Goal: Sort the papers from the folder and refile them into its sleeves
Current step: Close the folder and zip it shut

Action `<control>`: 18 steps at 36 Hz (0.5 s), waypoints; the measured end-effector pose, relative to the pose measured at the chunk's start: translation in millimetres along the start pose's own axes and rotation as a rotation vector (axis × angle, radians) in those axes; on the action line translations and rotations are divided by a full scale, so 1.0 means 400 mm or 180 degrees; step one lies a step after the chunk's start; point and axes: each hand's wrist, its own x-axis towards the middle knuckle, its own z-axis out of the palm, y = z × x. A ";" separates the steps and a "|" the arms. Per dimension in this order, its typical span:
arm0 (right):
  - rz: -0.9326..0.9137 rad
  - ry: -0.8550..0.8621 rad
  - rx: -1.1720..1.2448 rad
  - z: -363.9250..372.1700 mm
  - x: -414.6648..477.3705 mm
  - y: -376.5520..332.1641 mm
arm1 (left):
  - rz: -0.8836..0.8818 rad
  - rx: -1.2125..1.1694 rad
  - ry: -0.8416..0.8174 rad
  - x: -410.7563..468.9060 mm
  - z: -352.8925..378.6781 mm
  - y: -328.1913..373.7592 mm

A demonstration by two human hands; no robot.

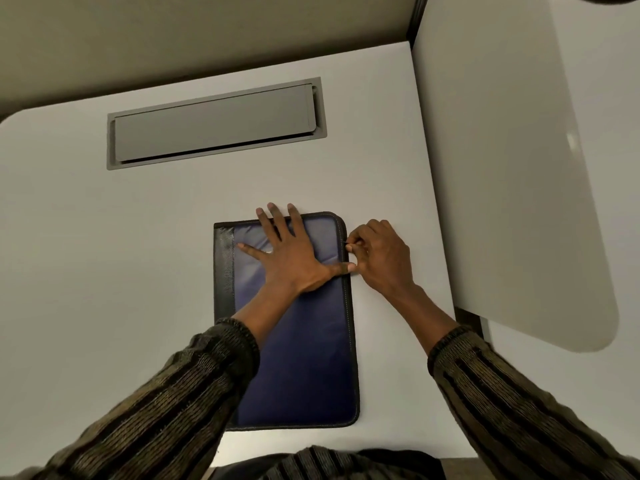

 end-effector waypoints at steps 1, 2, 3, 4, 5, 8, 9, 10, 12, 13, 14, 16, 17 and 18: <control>0.0008 -0.0008 0.0058 -0.003 0.001 0.004 | 0.0008 -0.0007 0.0003 -0.002 0.000 0.001; 0.0002 -0.0029 0.0106 -0.006 0.002 0.006 | 0.0010 -0.0015 0.0024 -0.005 0.000 0.002; -0.0001 -0.0058 0.0135 -0.008 0.005 0.007 | 0.0017 -0.0011 0.0055 -0.009 0.001 0.002; 0.0004 -0.0087 0.0138 -0.010 0.008 0.007 | 0.0029 0.0001 0.0083 -0.013 0.001 0.002; 0.0011 -0.0115 0.0121 -0.012 0.011 0.006 | 0.0041 0.0004 0.0102 -0.016 0.001 0.002; -0.0019 -0.0158 0.0087 -0.018 0.020 0.004 | 0.0065 -0.0073 0.0134 -0.016 0.002 -0.001; -0.0056 -0.0159 0.0093 -0.020 0.023 0.006 | 0.0074 -0.0101 0.0143 -0.014 0.004 -0.003; -0.0102 -0.0158 0.0095 -0.022 0.027 0.007 | 0.0085 -0.0112 0.0152 -0.014 0.007 -0.005; -0.0197 -0.0150 0.0080 -0.022 0.036 0.011 | 0.0113 -0.0057 0.0212 -0.019 0.015 -0.010; -0.0244 -0.0139 0.0066 -0.021 0.040 0.012 | 0.0139 -0.0005 0.0267 -0.024 0.021 -0.013; -0.0293 -0.0131 0.0045 -0.020 0.045 0.013 | 0.0170 0.0033 0.0324 -0.028 0.027 -0.016; -0.0388 -0.0132 0.0001 -0.020 0.054 0.015 | 0.0211 0.0058 0.0392 -0.032 0.034 -0.019; -0.0430 -0.0141 -0.0024 -0.020 0.057 0.016 | 0.0212 0.0065 0.0400 -0.033 0.035 -0.019; -0.0467 -0.0162 -0.0055 -0.021 0.058 0.017 | 0.0203 0.0074 0.0399 -0.032 0.036 -0.017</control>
